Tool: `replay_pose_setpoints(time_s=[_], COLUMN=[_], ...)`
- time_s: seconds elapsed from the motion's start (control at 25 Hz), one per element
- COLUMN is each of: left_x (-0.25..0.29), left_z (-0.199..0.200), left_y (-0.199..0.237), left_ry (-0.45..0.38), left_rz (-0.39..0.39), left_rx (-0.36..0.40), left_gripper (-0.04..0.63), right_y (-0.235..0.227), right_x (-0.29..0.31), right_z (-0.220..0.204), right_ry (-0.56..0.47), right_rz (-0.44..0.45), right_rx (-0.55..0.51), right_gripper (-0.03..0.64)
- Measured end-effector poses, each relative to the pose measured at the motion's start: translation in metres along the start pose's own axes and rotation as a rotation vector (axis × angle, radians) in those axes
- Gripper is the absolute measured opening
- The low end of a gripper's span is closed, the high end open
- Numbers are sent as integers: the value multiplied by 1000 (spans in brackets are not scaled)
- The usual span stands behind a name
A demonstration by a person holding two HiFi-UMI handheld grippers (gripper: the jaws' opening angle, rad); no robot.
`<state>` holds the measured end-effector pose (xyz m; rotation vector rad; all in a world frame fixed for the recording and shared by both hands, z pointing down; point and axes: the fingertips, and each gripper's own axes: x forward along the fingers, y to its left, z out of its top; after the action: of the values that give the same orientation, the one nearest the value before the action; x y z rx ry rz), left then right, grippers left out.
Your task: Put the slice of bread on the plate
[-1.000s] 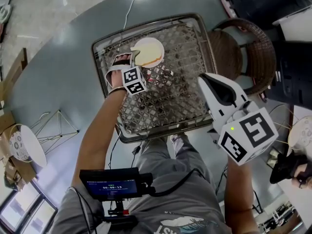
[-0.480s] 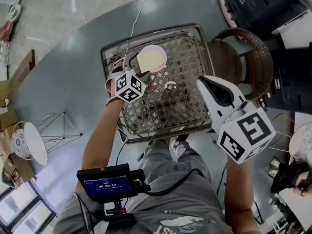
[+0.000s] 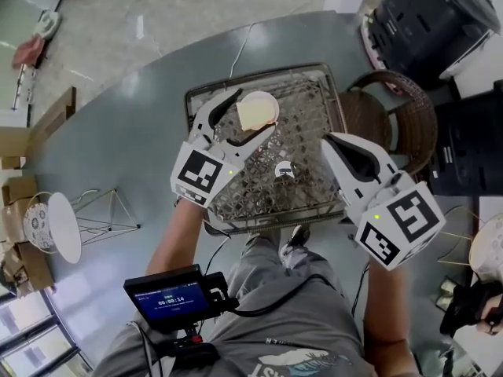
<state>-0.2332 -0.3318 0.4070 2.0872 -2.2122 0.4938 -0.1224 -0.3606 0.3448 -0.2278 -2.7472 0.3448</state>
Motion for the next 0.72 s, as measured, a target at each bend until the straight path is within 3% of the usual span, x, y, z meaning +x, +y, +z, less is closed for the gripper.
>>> replay_pose_setpoints(time_s=[0.24, 0.4, 0.72], left_x=[-57, -89, -125], left_z=[96, 140, 182], left_y=[-30, -55, -89], left_ry=[-196, -278, -351], left_rz=[-30, -67, -39], left_rx=[-108, -165, -167], left_gripper=[6, 6, 6], right_y=[34, 58, 89], right_x=[-38, -67, -118], right_z=[33, 51, 69], right_ry=[-103, -153, -213], right_rz=[71, 101, 122], right_rx=[-34, -69, -146], right_gripper=[8, 6, 6])
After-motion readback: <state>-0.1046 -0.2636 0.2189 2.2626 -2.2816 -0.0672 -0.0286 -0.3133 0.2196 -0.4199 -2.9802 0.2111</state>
